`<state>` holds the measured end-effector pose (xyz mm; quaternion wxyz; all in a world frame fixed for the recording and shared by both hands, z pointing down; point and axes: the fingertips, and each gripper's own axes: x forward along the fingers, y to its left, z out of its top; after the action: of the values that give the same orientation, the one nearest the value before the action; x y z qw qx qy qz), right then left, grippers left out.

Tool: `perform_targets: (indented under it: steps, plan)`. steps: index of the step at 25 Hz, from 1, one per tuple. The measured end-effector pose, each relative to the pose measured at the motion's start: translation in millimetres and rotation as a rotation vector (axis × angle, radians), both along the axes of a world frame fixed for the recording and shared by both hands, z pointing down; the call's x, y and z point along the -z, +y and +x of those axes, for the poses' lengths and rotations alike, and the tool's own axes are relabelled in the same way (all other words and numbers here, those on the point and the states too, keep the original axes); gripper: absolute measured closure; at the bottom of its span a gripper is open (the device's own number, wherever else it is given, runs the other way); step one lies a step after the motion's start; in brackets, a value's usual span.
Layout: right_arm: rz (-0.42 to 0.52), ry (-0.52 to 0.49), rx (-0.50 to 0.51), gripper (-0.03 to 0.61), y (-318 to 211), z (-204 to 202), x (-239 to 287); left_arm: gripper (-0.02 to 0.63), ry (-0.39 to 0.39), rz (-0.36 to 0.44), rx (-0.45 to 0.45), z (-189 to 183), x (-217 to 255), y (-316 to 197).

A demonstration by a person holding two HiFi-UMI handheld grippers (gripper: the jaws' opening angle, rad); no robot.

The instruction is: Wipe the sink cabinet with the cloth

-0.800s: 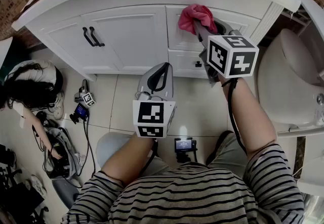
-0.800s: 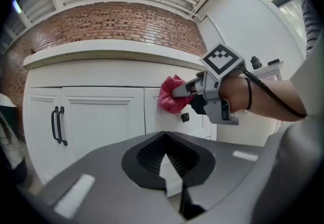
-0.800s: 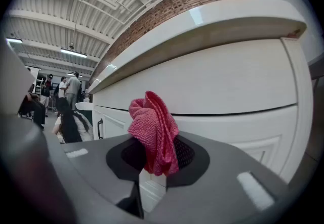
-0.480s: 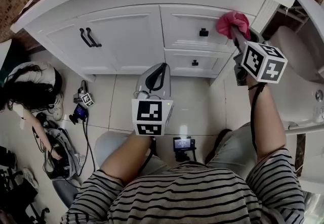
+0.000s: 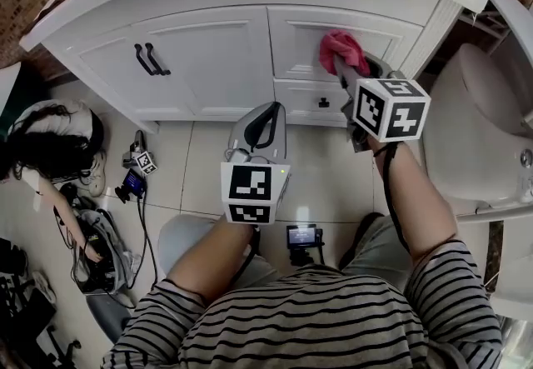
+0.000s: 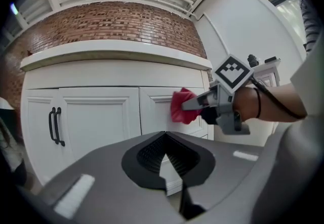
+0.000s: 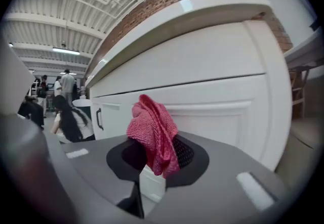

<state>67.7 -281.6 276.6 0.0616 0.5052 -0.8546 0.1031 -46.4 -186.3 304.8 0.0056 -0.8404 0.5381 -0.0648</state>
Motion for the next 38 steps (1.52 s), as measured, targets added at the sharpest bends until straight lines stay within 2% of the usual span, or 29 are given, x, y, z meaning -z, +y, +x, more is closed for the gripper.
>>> perform_targets:
  steps: [3, 6, 8, 12, 16, 27, 33, 38]
  plan:
    - [-0.035, 0.041, 0.11, 0.505, -12, -68, -23, 0.612, 0.008, -0.006, 0.005, -4, -1, 1]
    - [-0.043, 0.062, 0.127, 0.506, -22, -89, -30, 0.612, 0.007, -0.007, 0.019, -10, 0, -1]
    - [-0.046, 0.07, 0.119, 0.508, -21, -80, -31, 0.612, 0.014, -0.005, 0.019, -13, 2, -2]
    - [-0.094, 0.074, 0.044, 0.512, -16, -31, -45, 0.612, 0.027, 0.0, 0.003, -10, 5, 0]
    - [-0.101, 0.087, 0.028, 0.511, -9, 1, -52, 0.612, 0.008, -0.001, -0.009, -4, 1, 0]
    - [-0.103, 0.092, 0.019, 0.511, -8, 26, -50, 0.612, -0.049, -0.042, 0.001, 1, -22, -3]
    - [-0.108, 0.061, -0.056, 0.511, -13, 50, -47, 0.612, -0.045, -0.031, 0.01, -1, -18, -3]
    - [-0.107, 0.076, -0.095, 0.512, -27, 50, -42, 0.612, -0.046, -0.028, 0.0, 0, -16, -2]
